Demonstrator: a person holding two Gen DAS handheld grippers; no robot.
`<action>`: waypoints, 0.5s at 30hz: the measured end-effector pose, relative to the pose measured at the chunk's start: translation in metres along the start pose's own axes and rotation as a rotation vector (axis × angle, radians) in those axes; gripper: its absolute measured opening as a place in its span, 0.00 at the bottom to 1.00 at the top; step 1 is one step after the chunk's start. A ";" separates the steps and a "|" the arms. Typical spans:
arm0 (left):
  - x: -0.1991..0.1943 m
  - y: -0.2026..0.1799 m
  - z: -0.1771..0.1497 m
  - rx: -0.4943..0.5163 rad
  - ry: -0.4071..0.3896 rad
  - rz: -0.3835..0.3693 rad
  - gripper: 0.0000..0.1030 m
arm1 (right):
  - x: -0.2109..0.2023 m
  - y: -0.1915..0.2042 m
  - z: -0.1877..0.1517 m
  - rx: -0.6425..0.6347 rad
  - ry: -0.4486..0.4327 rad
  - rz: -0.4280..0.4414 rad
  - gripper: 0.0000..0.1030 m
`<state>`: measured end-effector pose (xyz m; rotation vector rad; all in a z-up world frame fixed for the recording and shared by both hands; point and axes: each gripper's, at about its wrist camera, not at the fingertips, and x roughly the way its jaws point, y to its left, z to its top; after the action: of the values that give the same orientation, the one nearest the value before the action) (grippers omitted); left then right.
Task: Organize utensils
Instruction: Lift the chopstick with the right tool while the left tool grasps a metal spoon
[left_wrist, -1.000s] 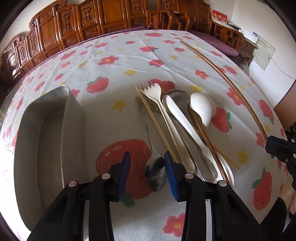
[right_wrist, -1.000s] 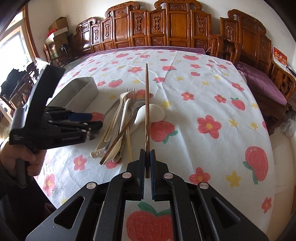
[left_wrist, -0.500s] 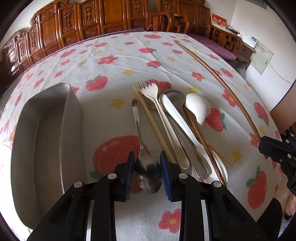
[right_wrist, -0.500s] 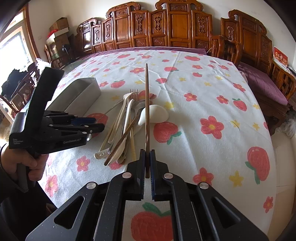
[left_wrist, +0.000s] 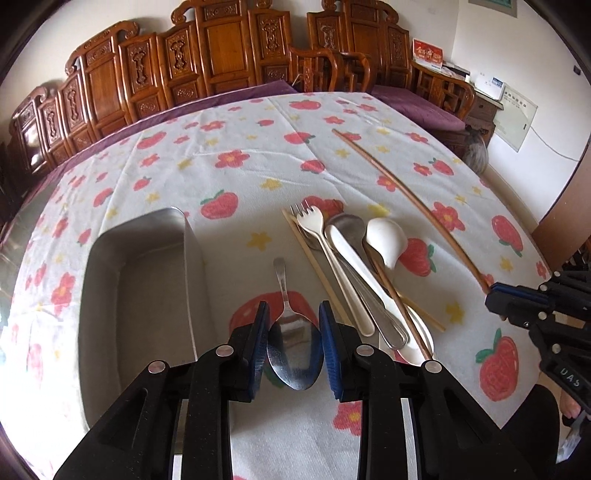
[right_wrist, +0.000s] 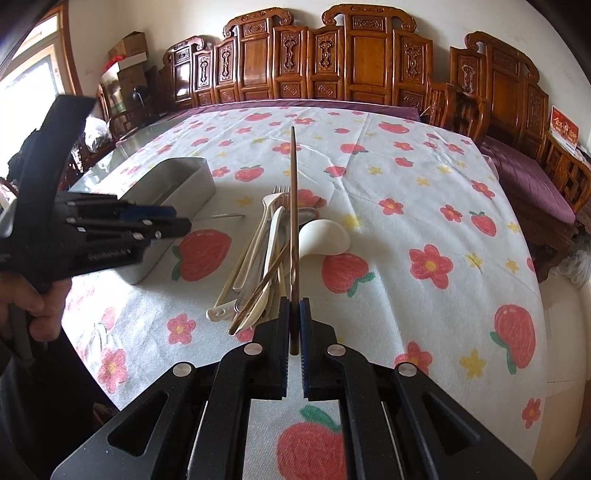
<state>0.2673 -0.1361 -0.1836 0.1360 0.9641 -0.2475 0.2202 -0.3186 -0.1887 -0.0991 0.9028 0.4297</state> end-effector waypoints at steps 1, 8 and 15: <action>-0.001 0.000 0.001 0.002 0.001 0.002 0.25 | 0.000 0.001 0.000 -0.001 0.000 0.000 0.06; -0.008 0.001 0.009 0.025 0.013 0.013 0.25 | -0.003 0.003 0.002 -0.004 -0.005 0.004 0.06; -0.011 -0.006 0.012 0.039 0.014 0.010 0.25 | -0.005 0.003 0.003 -0.001 -0.010 0.004 0.06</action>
<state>0.2689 -0.1430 -0.1678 0.1780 0.9730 -0.2567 0.2179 -0.3164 -0.1827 -0.0958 0.8928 0.4336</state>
